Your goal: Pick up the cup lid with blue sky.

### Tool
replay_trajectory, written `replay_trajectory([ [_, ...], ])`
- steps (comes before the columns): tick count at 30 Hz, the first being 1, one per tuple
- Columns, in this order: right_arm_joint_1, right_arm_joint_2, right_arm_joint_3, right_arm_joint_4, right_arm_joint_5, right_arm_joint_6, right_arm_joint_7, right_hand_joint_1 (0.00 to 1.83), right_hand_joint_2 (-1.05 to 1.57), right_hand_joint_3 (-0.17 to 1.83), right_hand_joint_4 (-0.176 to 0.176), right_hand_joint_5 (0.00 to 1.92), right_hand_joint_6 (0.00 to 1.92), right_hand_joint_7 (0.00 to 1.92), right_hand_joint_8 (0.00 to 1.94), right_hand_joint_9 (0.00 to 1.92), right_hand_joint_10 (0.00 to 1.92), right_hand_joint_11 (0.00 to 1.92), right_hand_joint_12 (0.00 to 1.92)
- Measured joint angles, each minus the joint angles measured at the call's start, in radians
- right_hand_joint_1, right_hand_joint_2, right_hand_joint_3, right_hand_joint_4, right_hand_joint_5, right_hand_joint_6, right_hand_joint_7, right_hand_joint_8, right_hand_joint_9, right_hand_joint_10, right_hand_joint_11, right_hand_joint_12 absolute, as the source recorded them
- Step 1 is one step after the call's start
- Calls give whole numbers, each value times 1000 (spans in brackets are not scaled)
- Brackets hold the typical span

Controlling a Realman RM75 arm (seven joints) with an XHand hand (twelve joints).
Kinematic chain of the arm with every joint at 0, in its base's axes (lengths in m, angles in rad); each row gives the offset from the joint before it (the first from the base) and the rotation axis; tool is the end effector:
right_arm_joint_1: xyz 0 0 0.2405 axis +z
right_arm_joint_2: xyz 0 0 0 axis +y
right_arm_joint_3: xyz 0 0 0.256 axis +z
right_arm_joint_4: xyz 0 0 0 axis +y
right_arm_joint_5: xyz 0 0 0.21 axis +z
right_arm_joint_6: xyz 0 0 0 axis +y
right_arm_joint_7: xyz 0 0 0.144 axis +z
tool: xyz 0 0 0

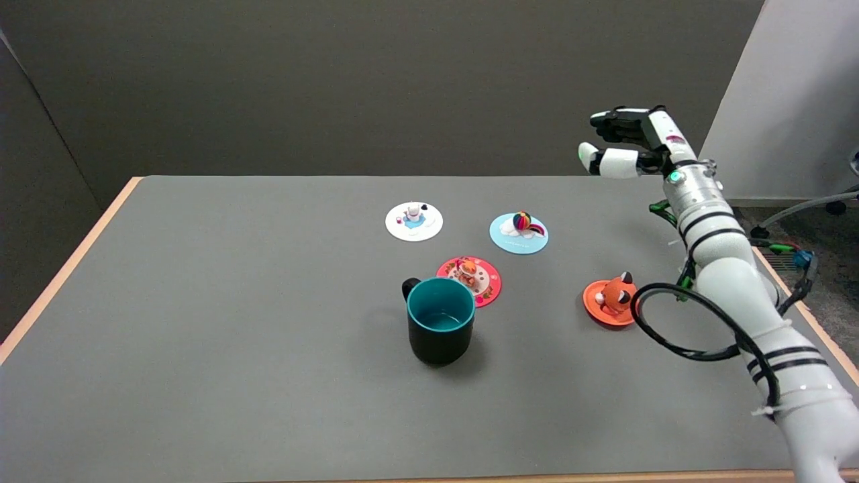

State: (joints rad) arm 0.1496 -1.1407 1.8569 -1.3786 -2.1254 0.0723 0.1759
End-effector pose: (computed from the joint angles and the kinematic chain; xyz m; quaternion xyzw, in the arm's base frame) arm -0.1925 -0.3643 0.4702 0.5337 -0.1730 0.3709 0.7400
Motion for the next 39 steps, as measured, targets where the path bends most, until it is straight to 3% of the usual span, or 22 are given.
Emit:
replay_trajectory([
  [18,167,149,-257,100,-3,-84,-139,826,335,997,8,563,193,664,176,611,187,437,345],
  [35,289,191,-401,263,-50,-108,-177,787,324,984,4,545,190,648,175,604,187,432,351],
  [39,300,192,-409,291,-58,-109,-177,791,324,966,-22,550,191,659,177,599,189,409,363],
])
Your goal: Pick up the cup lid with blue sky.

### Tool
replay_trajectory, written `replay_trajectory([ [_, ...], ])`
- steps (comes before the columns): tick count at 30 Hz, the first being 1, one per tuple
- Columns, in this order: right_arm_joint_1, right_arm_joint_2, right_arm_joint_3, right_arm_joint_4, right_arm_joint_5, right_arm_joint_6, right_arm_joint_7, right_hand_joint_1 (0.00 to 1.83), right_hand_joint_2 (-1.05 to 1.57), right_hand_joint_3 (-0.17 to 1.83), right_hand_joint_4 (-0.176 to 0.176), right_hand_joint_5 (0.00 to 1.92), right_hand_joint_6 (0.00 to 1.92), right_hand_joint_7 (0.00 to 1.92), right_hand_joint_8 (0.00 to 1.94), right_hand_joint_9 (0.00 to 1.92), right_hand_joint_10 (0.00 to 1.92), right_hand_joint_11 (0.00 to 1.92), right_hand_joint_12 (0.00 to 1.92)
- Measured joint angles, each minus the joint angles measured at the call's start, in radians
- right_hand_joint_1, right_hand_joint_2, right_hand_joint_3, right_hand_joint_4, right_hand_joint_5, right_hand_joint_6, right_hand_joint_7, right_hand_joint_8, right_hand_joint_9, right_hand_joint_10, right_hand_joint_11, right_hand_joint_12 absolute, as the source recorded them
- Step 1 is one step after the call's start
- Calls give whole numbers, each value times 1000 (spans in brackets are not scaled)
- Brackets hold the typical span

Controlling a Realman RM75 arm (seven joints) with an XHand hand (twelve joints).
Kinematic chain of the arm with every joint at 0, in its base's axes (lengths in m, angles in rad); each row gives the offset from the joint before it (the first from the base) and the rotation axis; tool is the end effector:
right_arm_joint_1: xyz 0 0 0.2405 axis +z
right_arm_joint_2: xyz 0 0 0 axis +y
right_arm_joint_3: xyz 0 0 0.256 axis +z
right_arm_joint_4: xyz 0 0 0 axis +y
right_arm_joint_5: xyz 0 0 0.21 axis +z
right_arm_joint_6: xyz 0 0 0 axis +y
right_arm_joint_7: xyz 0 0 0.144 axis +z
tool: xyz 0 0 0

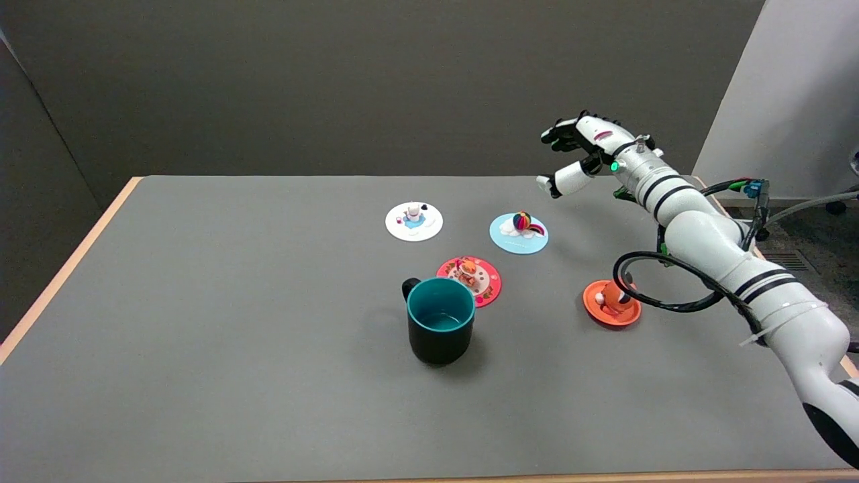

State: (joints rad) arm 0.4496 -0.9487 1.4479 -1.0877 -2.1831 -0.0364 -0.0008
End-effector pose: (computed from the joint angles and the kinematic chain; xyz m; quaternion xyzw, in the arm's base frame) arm -0.1976 -0.4386 0.4525 0.6310 -0.1295 0.1162 0.7560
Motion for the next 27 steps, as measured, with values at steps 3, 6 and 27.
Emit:
replay_trajectory([
  [3,2,0,-13,15,-3,-2,0,804,338,960,-38,571,192,697,183,614,192,398,374],
  [6,2,0,-27,18,-6,-8,-2,826,343,949,-46,590,193,727,192,618,191,386,381],
  [27,-132,17,-11,-134,-40,-91,-6,813,336,906,-67,542,191,652,206,545,192,386,280],
])
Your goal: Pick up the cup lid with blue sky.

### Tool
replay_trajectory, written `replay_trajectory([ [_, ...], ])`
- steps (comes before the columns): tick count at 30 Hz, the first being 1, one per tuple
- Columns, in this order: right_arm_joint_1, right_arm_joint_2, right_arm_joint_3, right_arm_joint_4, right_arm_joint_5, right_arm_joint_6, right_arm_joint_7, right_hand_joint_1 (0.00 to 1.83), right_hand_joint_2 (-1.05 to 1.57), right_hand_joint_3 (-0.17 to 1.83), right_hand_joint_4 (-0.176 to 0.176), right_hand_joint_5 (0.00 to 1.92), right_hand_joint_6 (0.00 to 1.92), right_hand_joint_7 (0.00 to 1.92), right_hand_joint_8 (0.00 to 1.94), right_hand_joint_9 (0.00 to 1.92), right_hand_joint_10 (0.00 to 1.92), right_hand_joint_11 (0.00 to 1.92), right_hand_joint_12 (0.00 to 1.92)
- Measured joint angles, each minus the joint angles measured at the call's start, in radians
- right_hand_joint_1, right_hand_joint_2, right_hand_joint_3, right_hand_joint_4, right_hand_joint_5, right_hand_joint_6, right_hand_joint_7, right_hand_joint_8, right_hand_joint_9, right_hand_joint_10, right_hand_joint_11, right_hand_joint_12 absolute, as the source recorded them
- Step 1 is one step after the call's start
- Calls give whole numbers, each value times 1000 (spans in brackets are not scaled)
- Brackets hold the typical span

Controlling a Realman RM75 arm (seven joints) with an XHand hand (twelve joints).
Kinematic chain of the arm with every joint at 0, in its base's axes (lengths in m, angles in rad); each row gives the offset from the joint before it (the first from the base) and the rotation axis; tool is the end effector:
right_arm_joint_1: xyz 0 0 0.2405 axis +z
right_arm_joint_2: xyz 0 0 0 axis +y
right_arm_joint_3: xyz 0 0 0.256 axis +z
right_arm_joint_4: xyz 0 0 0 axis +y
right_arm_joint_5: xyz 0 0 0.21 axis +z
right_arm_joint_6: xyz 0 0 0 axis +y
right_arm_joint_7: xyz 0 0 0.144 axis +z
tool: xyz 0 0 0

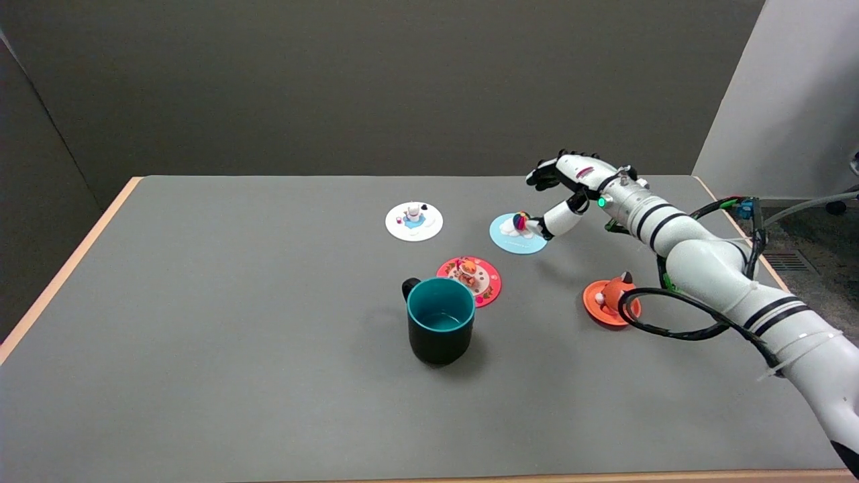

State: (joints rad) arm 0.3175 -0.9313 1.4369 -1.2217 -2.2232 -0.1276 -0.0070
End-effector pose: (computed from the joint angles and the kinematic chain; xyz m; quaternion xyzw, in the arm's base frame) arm -0.2273 -0.4145 0.4249 0.6659 -0.1497 0.0413 0.7297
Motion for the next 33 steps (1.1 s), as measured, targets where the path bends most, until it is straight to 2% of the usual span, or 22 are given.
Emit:
replay_trajectory([
  [33,138,14,-209,162,-15,25,-1,801,367,892,-74,555,188,590,199,491,176,335,276],
])
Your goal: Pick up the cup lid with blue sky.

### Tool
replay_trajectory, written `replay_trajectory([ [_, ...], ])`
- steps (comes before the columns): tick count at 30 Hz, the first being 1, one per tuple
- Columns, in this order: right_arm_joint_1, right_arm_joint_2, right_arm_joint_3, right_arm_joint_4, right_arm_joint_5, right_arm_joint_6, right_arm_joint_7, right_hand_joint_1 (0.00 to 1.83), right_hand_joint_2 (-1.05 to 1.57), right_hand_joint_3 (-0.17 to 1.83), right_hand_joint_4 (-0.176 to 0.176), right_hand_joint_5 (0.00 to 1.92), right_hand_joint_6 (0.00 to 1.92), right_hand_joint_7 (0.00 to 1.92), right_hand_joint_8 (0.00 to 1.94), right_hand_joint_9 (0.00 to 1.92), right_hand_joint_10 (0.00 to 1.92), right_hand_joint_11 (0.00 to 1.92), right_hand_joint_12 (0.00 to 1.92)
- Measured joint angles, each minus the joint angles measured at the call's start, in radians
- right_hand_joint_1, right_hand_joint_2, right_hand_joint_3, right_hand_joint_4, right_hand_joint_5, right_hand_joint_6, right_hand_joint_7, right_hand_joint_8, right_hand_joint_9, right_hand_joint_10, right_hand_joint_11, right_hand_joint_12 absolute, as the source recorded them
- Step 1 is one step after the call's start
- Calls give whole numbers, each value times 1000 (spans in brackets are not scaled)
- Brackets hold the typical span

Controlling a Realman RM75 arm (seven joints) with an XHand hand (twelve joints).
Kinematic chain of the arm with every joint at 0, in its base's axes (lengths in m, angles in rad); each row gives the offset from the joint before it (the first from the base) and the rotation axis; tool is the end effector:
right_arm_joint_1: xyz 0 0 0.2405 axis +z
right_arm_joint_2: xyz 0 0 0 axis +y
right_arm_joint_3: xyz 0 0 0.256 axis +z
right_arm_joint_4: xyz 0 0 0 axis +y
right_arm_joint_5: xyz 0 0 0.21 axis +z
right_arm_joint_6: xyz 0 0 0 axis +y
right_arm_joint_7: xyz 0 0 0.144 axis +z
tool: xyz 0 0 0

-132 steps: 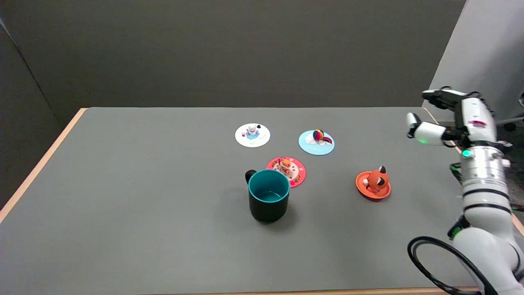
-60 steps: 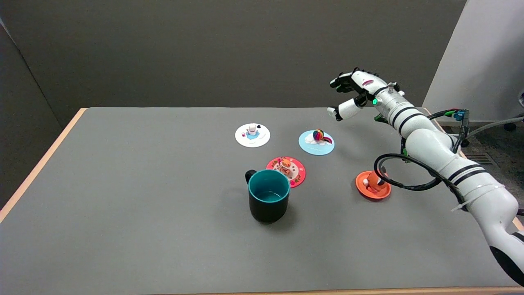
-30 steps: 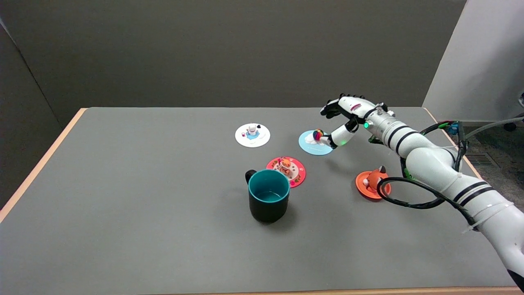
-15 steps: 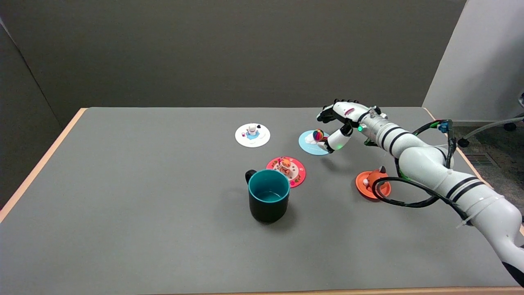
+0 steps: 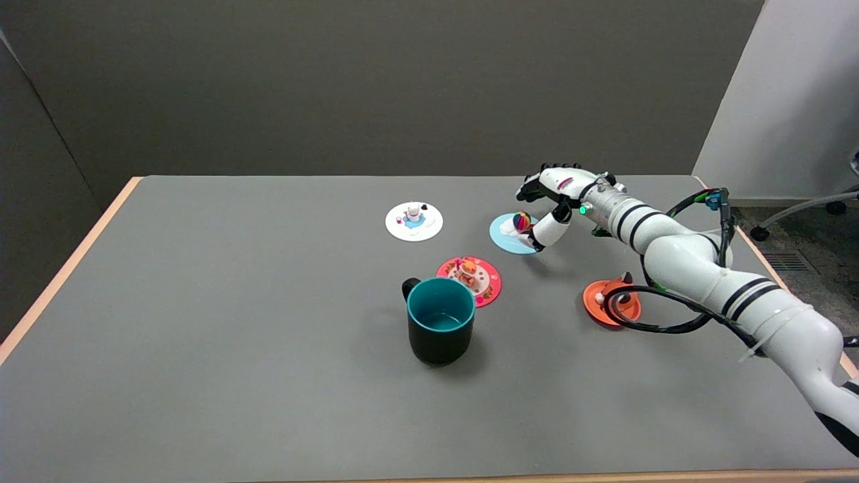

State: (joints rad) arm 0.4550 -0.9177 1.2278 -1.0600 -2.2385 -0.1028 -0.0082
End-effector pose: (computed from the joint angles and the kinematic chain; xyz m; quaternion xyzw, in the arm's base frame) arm -0.2493 -0.4360 0.4161 0.6752 -0.1463 -0.0264 0.7225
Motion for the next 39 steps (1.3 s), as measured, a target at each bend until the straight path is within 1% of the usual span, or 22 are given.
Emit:
replay_trajectory([
  [12,64,3,-55,73,-14,13,-4,804,385,893,-74,559,189,584,199,487,175,332,267],
  [15,77,4,-64,89,-16,17,-6,806,398,887,-75,585,196,580,199,487,173,333,262],
  [18,87,4,-74,104,-17,19,-7,811,428,869,-73,652,240,580,201,490,167,338,251],
  [22,96,0,-86,117,-18,20,-8,824,451,851,-72,686,310,580,210,497,161,344,239],
  [30,108,-6,-105,135,-21,25,-9,839,473,837,-67,696,380,560,249,504,157,350,227],
  [33,110,-8,-109,139,-21,28,-9,842,482,827,-58,689,421,549,265,506,157,352,222],
  [38,113,-12,-114,144,-21,33,-10,849,494,817,-53,685,462,526,293,506,155,355,216],
  [39,113,-12,-115,145,-21,35,-10,849,526,776,-53,694,449,519,315,496,176,358,210],
])
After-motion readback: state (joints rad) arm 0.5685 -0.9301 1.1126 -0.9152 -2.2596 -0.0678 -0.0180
